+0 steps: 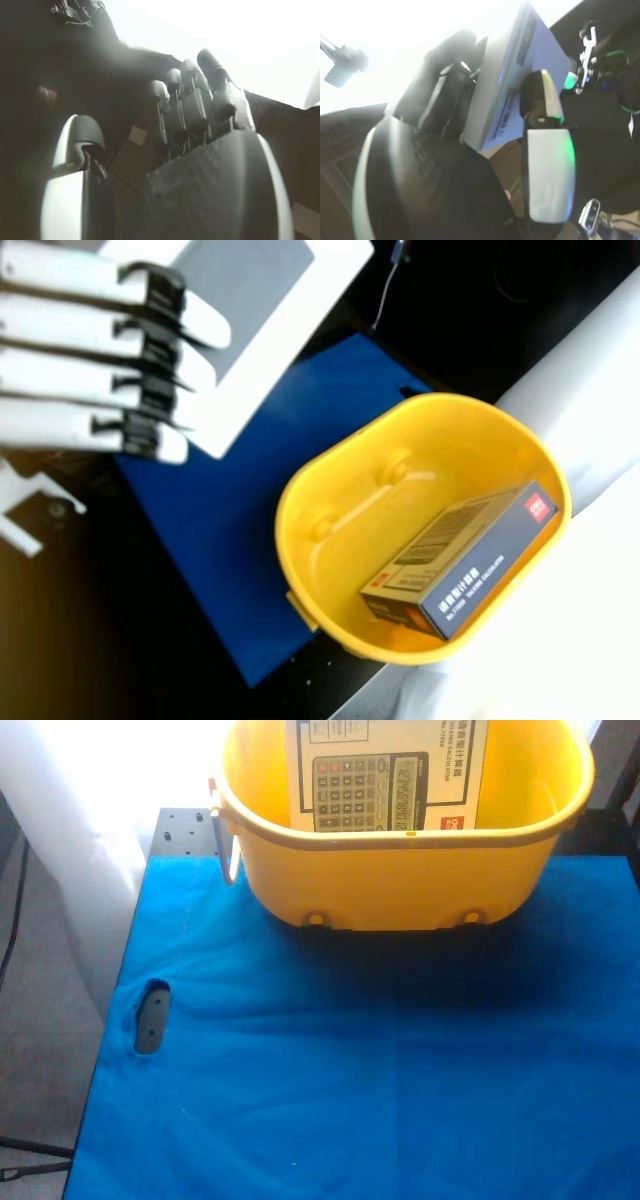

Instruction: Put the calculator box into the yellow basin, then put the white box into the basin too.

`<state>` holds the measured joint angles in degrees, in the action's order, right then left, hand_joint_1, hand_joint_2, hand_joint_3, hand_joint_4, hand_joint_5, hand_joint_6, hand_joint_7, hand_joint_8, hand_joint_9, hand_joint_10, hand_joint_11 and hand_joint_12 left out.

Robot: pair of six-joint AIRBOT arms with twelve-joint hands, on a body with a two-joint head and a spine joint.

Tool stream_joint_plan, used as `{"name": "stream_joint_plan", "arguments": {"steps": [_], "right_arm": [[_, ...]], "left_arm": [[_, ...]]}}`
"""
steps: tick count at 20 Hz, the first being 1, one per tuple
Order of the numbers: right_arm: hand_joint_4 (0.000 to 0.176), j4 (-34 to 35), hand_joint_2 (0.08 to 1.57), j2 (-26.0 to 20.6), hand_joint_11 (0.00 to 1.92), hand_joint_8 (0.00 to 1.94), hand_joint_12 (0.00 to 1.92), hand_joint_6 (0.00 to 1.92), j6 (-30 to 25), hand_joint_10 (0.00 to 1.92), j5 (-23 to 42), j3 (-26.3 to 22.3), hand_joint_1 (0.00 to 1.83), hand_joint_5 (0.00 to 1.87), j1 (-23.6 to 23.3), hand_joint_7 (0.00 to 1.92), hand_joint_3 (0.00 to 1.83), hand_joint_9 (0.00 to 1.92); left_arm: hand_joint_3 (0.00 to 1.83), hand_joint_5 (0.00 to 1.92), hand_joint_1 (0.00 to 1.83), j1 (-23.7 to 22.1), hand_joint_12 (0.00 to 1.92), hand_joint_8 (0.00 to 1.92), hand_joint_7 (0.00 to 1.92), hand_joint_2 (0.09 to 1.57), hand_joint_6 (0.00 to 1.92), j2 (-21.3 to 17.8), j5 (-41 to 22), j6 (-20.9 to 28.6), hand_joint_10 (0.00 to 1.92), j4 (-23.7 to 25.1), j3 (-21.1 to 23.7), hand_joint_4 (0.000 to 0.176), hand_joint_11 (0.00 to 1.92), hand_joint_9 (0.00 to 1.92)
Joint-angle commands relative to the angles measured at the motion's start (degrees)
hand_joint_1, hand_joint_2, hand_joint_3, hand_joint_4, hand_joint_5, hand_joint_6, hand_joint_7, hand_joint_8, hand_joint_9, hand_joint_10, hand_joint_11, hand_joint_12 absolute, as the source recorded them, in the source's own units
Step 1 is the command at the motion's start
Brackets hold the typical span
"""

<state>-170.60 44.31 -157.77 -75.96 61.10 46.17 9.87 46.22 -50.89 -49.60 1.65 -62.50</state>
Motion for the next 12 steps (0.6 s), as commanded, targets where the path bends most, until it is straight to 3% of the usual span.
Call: {"name": "stream_joint_plan", "arguments": {"steps": [1,2,4,5,6,8,9,11,12], "right_arm": [[0.024,-1.97,1.14,1.07,0.74,1.09,1.41,1.0,-0.38,0.81,-4.15,1.08,1.21,0.96,-2.21,0.93,0.0,0.91],[0.017,-1.97,1.14,3.17,0.74,1.11,1.41,0.99,-0.38,0.81,-2.05,2.73,1.21,0.95,-4.07,0.94,0.0,0.91],[0.024,-1.97,1.14,5.22,0.74,1.09,1.41,1.0,-0.38,0.81,-0.75,4.3,1.21,0.96,-5.81,0.94,0.0,0.91],[0.017,-1.97,1.13,5.71,0.74,1.1,1.42,0.98,-0.38,0.82,-0.23,4.79,1.21,0.96,-6.38,0.95,0.0,0.91],[0.025,-1.97,1.14,6.87,0.74,1.07,1.41,1.02,-0.38,0.81,1.31,5.8,1.21,0.95,-7.72,0.94,0.0,0.91],[0.017,-1.97,1.14,9.12,0.74,1.11,1.41,0.99,-0.38,0.81,3.22,7.62,1.21,0.95,-9.18,0.94,0.0,0.91],[0.024,-1.97,1.14,9.97,0.74,1.07,1.41,1.02,-0.38,0.81,4.25,8.46,1.21,0.95,-9.88,0.94,0.0,0.91],[0.015,-1.97,1.14,11.63,0.74,1.11,1.41,0.98,-0.39,0.81,6.76,9.99,1.21,0.96,-11.39,0.94,0.0,0.91],[0.0,-1.97,1.22,12.34,0.24,1.35,1.67,1.24,-0.39,1.13,7.43,10.59,1.19,0.88,-11.95,0.68,0.01,0.54]], "left_arm": [[0.0,0.49,0.74,-0.54,1.02,0.01,0.46,1.19,0.01,0.16,-5.79,-0.09,0.03,-0.76,-0.18,0.0,0.0,0.46],[0.0,0.52,0.76,-0.39,1.02,0.02,0.48,1.17,0.02,0.16,-5.79,-0.09,0.03,-0.87,-0.25,0.0,0.0,0.46],[0.0,0.61,0.8,-0.26,0.94,0.0,0.48,1.13,0.04,0.34,-5.79,-0.09,0.01,-0.96,-0.31,0.0,0.0,0.44],[0.0,0.55,0.76,-0.26,0.92,0.0,0.43,1.13,0.01,0.55,-5.8,-0.09,0.0,-0.96,-0.38,0.0,0.0,0.4],[0.0,0.5,0.73,-0.2,0.91,0.0,0.41,1.13,0.0,0.74,-5.83,-0.11,0.0,-1.03,-0.44,0.0,0.0,0.37],[0.0,0.48,0.74,0.02,1.07,0.01,0.42,1.13,0.01,0.74,-5.83,-0.11,0.01,-1.17,-0.5,0.0,0.0,0.39],[0.0,0.5,0.75,0.16,1.09,0.01,0.44,1.14,0.01,0.83,-5.84,-0.11,0.01,-1.24,-0.52,0.0,0.0,0.4],[0.0,0.5,0.74,0.36,1.08,0.0,0.43,1.13,0.01,1.2,-5.89,-0.11,0.0,-1.25,-0.57,0.0,0.0,0.38],[0.0,0.48,0.69,0.44,1.09,0.0,0.42,1.14,0.0,1.45,-5.88,-0.11,0.0,-1.24,-0.63,0.0,0.0,0.38]]}}
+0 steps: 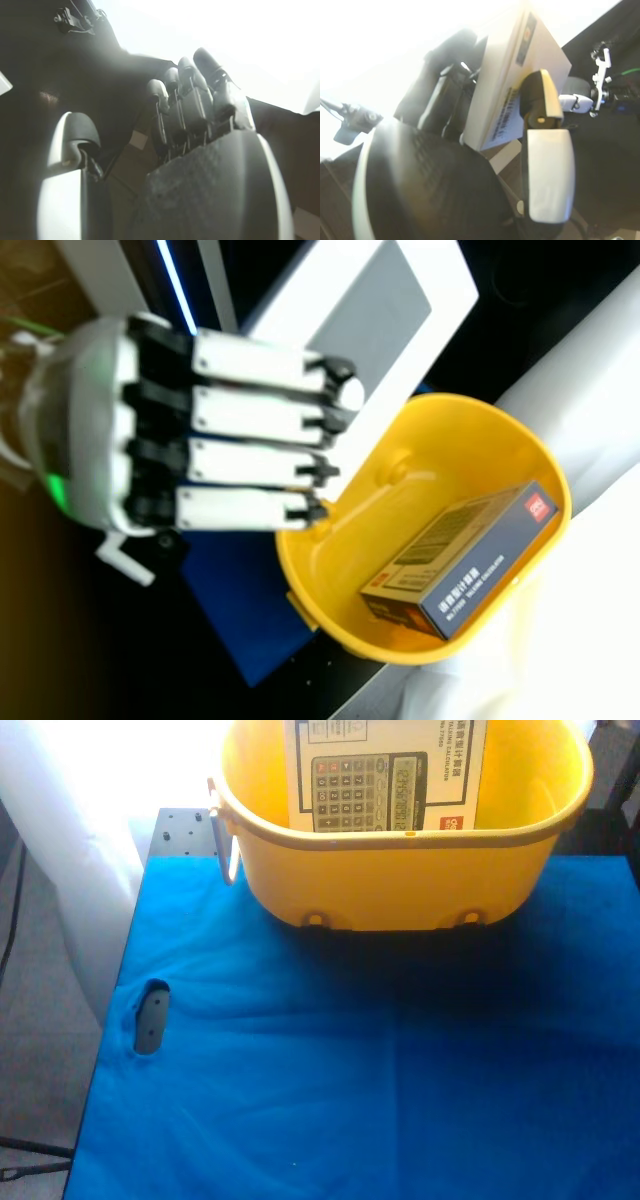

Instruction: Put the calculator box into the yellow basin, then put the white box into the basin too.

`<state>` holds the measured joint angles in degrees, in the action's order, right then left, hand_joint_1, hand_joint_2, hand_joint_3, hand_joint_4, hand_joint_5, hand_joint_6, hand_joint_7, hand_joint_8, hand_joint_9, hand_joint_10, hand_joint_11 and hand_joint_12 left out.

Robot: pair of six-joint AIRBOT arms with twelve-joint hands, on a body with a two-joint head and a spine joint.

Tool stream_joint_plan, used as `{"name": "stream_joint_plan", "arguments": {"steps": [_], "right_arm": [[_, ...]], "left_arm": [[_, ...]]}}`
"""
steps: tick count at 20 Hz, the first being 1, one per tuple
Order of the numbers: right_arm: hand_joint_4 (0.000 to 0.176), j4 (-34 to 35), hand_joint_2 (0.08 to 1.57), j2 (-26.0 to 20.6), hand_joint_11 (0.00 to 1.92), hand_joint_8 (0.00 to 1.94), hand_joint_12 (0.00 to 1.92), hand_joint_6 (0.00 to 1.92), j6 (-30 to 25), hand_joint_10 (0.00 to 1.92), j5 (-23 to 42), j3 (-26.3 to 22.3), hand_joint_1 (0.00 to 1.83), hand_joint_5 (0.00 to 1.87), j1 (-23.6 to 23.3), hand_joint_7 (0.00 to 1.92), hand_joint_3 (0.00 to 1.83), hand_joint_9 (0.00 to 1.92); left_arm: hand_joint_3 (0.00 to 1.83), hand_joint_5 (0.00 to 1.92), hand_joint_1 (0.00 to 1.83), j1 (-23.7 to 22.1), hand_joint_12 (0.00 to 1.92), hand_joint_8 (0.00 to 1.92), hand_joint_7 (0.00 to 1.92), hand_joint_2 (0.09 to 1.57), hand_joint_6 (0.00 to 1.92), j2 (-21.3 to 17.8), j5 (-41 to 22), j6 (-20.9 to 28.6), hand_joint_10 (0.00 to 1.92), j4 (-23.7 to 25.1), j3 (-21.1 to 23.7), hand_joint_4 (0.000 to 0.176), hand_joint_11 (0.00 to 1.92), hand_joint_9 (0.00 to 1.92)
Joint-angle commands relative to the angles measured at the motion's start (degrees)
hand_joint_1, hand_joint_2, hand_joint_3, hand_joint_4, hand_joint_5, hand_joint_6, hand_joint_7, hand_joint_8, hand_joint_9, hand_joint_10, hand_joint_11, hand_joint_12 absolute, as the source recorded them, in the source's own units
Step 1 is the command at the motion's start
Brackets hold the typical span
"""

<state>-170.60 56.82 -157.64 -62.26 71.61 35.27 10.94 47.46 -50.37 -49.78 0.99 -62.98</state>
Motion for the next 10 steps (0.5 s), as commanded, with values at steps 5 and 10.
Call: {"name": "stream_joint_plan", "arguments": {"steps": [5,10], "right_arm": [[0.0,-1.97,1.21,2.34,0.54,1.25,1.43,1.29,-0.52,0.94,-2.79,2.36,1.18,0.84,-3.66,0.77,0.0,0.74],[0.0,-1.97,1.14,4.41,0.66,1.01,1.34,1.17,-0.52,1.18,1.85,4.19,1.33,0.9,-3.64,0.92,0.01,0.84]], "left_arm": [[0.01,0.43,0.69,-0.5,0.96,0.0,0.36,1.18,0.0,1.38,-5.73,0.07,0.0,-0.51,-0.49,0.0,0.0,0.33],[0.0,0.44,0.69,-0.27,1.03,0.01,0.41,1.17,0.0,1.64,-6.28,0.08,0.01,-0.44,-0.51,0.0,0.0,0.36]]}}
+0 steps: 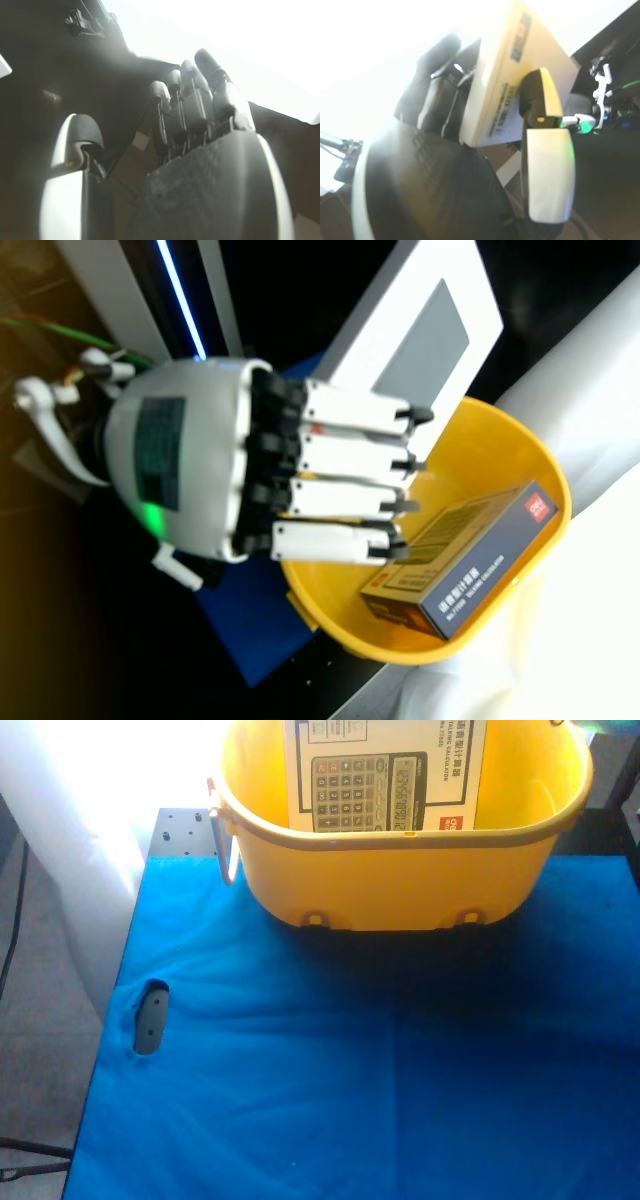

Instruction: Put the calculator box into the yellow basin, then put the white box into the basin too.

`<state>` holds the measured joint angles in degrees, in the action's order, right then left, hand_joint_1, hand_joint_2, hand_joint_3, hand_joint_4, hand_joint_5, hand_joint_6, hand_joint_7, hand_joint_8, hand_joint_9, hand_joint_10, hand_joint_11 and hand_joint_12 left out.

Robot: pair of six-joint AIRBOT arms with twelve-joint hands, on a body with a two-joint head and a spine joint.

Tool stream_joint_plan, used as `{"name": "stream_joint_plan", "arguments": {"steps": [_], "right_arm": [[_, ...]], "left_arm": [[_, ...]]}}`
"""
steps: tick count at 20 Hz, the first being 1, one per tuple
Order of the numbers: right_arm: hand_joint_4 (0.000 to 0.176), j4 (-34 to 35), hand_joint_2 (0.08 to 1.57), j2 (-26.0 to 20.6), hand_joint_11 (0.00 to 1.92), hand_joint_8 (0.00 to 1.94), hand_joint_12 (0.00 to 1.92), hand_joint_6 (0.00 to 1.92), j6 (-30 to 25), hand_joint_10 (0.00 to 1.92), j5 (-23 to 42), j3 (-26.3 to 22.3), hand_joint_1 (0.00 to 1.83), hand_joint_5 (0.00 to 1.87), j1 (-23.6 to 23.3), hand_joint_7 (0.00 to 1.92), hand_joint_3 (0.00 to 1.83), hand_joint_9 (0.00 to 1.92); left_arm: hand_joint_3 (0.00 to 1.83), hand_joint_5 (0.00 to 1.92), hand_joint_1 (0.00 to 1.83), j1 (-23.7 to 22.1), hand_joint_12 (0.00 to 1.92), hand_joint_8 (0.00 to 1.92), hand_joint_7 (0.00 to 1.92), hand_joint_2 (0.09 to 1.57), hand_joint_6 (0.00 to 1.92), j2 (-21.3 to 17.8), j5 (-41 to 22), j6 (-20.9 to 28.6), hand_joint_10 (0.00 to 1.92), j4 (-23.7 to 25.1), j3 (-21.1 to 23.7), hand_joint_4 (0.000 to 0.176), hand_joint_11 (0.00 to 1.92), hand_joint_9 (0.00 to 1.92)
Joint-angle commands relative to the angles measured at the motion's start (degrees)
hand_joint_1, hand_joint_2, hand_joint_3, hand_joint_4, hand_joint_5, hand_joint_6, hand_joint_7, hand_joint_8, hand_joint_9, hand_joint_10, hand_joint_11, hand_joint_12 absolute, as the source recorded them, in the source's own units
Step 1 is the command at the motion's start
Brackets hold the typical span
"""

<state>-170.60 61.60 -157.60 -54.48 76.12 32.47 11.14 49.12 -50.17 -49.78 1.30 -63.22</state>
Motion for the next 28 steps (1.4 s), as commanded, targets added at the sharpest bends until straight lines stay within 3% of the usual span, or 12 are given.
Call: {"name": "stream_joint_plan", "arguments": {"steps": [1,4,5,7,8,9,11,13,15,20,21,28], "right_arm": [[0.0,-1.97,1.13,0.64,0.71,0.94,1.35,1.13,-0.57,1.23,-5.0,0.39,1.36,0.9,-0.84,0.96,0.0,0.88],[0.0,-1.97,1.13,1.12,0.61,0.95,1.57,1.15,-0.58,0.97,-4.67,0.62,1.22,0.87,-0.85,1.03,0.0,0.93],[0.0,-1.97,1.16,1.12,0.67,1.34,1.85,0.92,-0.58,1.49,-4.67,0.62,1.24,0.89,-0.85,0.92,0.0,0.88],[0.0,-1.97,1.08,1.11,0.88,1.51,1.92,0.62,-0.59,1.88,-4.68,0.61,1.13,0.69,-0.86,0.64,0.0,0.63],[0.0,-1.97,1.04,1.1,0.28,1.01,1.92,0.46,-0.61,1.41,-4.69,0.61,1.07,0.58,-0.92,0.34,0.0,0.24],[0.0,-1.97,0.98,1.08,0.05,0.4,1.5,0.3,-0.63,0.67,-4.7,0.61,1.0,0.46,-1.04,0.18,0.0,0.08],[0.0,-1.97,0.87,1.0,0.0,0.03,0.67,0.07,-0.63,0.06,-4.71,0.61,0.89,0.29,-1.31,0.03,0.0,0.0],[0.003,-1.97,0.83,0.9,0.0,0.0,0.06,0.02,-0.64,0.0,-4.73,0.59,0.83,0.24,-1.49,0.0,0.0,0.0],[0.0,-1.97,0.83,0.9,0.0,0.01,0.0,0.02,-0.65,0.0,-4.77,0.55,0.83,0.25,-1.51,0.01,0.0,0.0],[0.0,-1.97,0.89,0.76,0.0,0.03,1.1,0.04,-1.13,0.07,-7.32,-1.23,0.81,0.4,-0.98,0.22,0.01,0.18],[0.0,-1.97,0.92,0.61,0.0,0.02,1.4,0.05,-2.94,0.39,-10.09,-1.99,0.78,0.56,0.73,0.32,0.01,0.06],[0.0,-1.97,0.98,-4.99,0.0,0.02,1.07,0.05,-7.55,0.26,-24.97,-8.12,0.72,0.64,10.31,0.44,0.0,0.18]], "left_arm": [[0.0,0.43,0.7,-0.43,1.0,0.0,0.38,1.16,0.0,-0.02,-6.61,0.11,0.0,-0.7,-0.26,0.0,0.0,0.34],[0.0,0.43,0.68,-0.37,1.02,0.0,0.39,1.14,0.0,0.09,-6.58,0.12,0.01,-0.68,-0.26,0.0,0.0,0.36],[0.0,0.44,0.69,-0.34,1.02,0.0,0.39,1.12,0.0,0.09,-6.59,0.14,0.01,-0.69,-0.27,0.0,0.0,0.36],[0.0,0.45,0.7,-0.03,1.05,0.01,0.41,1.15,0.01,0.06,-6.77,0.19,0.01,-0.82,-0.29,0.0,0.0,0.38],[0.0,0.47,0.71,0.01,1.04,0.01,0.41,1.14,0.01,0.06,-6.79,0.23,0.01,-0.82,-0.29,0.0,0.0,0.38],[0.0,0.47,0.71,0.14,1.04,0.01,0.42,1.14,0.01,0.04,-6.88,0.33,0.01,-0.83,-0.29,0.0,0.0,0.38],[0.0,0.49,0.71,0.33,1.04,0.01,0.43,1.13,0.02,0.02,-6.99,0.4,0.01,-0.87,-0.3,0.0,0.0,0.39],[0.0,0.52,0.76,0.47,1.05,0.01,0.45,1.12,0.02,0.0,-6.99,0.42,0.01,-0.95,-0.3,0.0,0.0,0.4],[0.0,0.55,0.77,0.63,1.01,0.0,0.44,1.12,0.02,-0.04,-7.12,0.5,0.01,-1.03,-0.29,0.0,0.0,0.39],[0.0,0.55,0.8,1.47,1.03,0.0,0.43,1.11,0.01,-0.35,-7.41,1.58,0.0,-1.12,-0.28,0.0,0.0,0.39],[0.0,0.53,0.81,1.95,1.05,0.0,0.43,1.1,0.0,-0.46,-7.64,1.78,0.0,-1.35,-0.27,0.0,0.0,0.39],[0.0,0.57,0.77,4.94,1.11,0.01,0.47,1.12,0.02,-1.57,-9.84,2.78,0.02,-2.33,0.69,0.0,0.0,0.43]]}}
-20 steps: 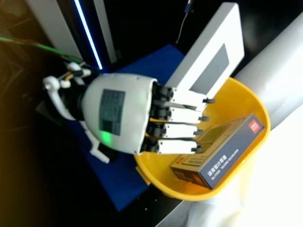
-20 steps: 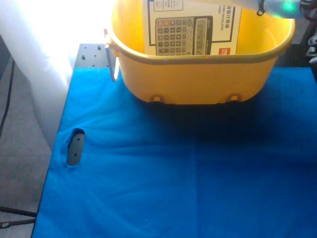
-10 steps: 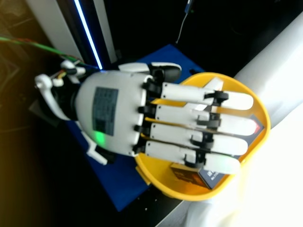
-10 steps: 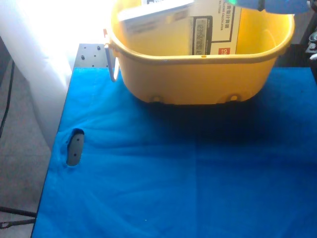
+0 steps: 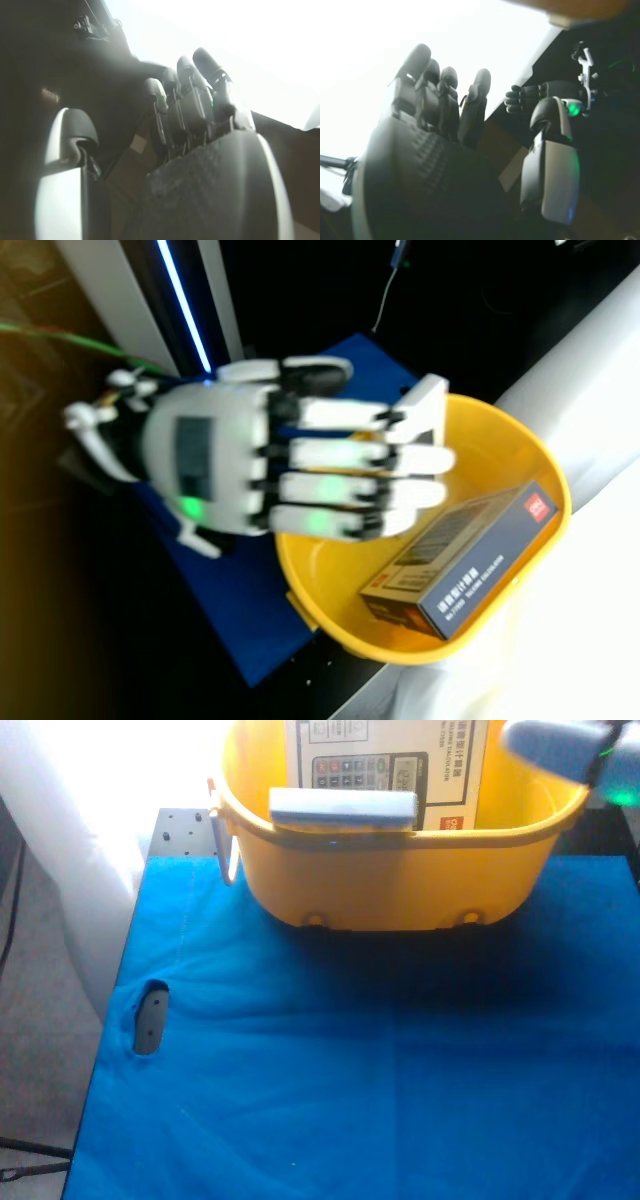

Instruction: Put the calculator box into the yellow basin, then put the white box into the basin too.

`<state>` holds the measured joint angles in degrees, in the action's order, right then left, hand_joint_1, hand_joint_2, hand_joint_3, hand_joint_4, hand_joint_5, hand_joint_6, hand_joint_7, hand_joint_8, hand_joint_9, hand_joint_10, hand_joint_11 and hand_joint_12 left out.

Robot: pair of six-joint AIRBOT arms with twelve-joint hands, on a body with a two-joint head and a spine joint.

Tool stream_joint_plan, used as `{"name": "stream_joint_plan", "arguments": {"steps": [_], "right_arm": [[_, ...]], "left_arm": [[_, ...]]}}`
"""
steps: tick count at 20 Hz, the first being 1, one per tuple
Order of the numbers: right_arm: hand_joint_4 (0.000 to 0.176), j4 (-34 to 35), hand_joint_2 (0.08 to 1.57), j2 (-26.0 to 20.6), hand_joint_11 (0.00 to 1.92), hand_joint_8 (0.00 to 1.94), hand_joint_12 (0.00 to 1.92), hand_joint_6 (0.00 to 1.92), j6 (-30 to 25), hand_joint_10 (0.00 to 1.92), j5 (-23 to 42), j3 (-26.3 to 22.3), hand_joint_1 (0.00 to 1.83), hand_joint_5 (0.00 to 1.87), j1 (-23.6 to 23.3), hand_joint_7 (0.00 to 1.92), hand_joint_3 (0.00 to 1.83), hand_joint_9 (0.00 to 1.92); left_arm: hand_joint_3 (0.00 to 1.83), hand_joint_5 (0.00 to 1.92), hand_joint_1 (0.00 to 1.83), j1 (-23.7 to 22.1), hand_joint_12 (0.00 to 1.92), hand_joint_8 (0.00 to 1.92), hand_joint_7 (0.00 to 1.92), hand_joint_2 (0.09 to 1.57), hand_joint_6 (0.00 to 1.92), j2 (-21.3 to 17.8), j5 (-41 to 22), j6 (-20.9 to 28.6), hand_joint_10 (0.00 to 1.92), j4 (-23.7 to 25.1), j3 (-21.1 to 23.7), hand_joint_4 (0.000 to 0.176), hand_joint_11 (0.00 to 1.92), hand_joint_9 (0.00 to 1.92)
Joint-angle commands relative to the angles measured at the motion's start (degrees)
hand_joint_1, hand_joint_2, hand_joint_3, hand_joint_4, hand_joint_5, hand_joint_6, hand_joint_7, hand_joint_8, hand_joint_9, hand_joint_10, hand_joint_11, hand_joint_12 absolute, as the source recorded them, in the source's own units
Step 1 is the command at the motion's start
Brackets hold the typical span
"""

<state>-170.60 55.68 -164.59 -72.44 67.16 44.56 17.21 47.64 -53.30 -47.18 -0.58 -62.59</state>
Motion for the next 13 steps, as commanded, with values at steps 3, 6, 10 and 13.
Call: {"name": "stream_joint_plan", "arguments": {"steps": [3,6,10,13], "right_arm": [[0.0,-1.97,1.07,-2.25,0.72,0.04,1.36,0.0,-0.5,0.58,-15.22,-2.94,1.05,0.53,3.52,0.9,0.01,0.86],[0.0,-1.97,1.07,-3.26,0.54,0.0,0.45,0.01,-0.15,0.05,-19.38,-5.03,0.79,0.55,6.65,0.59,0.0,0.66],[0.0,-1.97,1.08,-3.48,0.61,0.0,0.05,0.0,-0.11,0.0,-25.4,-7.4,0.69,0.55,10.44,0.54,0.0,0.6],[0.0,-0.62,1.08,-4.01,0.61,0.0,0.04,0.0,0.61,0.0,-28.56,-9.57,0.69,0.55,13.31,0.54,0.0,0.6]], "left_arm": [[0.0,0.55,0.79,1.18,1.11,0.0,0.47,1.12,0.0,-0.97,-8.8,0.65,0.01,-1.13,1.02,0.0,0.0,0.42],[0.0,0.58,0.78,3.86,1.15,0.01,0.5,1.09,0.01,-2.25,-12.27,1.15,0.01,-1.33,2.73,0.0,0.0,0.44],[0.0,0.49,0.76,9.56,1.14,0.0,0.47,1.09,0.0,-4.47,-20.42,1.15,0.01,-1.32,6.43,0.0,0.0,0.45],[0.01,0.41,0.78,13.51,1.22,0.01,0.5,1.1,0.01,-4.93,-26.16,1.15,0.03,-1.55,8.35,0.0,0.02,0.53]]}}
